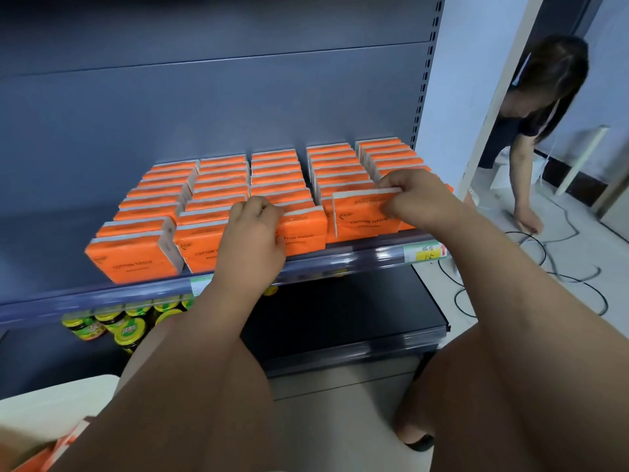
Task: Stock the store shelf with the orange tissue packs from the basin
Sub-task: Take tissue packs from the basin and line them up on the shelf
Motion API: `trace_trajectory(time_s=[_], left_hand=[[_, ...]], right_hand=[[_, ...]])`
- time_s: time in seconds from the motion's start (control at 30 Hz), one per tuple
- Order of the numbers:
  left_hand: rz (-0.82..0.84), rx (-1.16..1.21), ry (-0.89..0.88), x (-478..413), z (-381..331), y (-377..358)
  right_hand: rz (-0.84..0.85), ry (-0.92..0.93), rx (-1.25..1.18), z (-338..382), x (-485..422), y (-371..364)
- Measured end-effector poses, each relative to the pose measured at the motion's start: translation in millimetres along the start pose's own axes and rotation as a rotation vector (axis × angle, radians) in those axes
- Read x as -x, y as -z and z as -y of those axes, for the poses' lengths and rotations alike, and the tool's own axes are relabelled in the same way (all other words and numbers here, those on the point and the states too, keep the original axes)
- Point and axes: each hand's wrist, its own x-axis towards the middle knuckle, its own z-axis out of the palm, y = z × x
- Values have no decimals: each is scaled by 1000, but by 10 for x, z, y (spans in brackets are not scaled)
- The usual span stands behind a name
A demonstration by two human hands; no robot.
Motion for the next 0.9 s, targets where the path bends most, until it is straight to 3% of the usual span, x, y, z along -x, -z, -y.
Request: trace_trajectory(time_s=[0.33,0.5,0.9], left_hand=[[-25,-167,-18,-17,8,-6],[47,-215,-22,-60,37,-37],[46,-90,-78,13,-14,-73]], right_hand=[[5,21,37,61,-17,-112],[-18,19,60,80,-9,-122],[-56,34,108,76,-4,-160]])
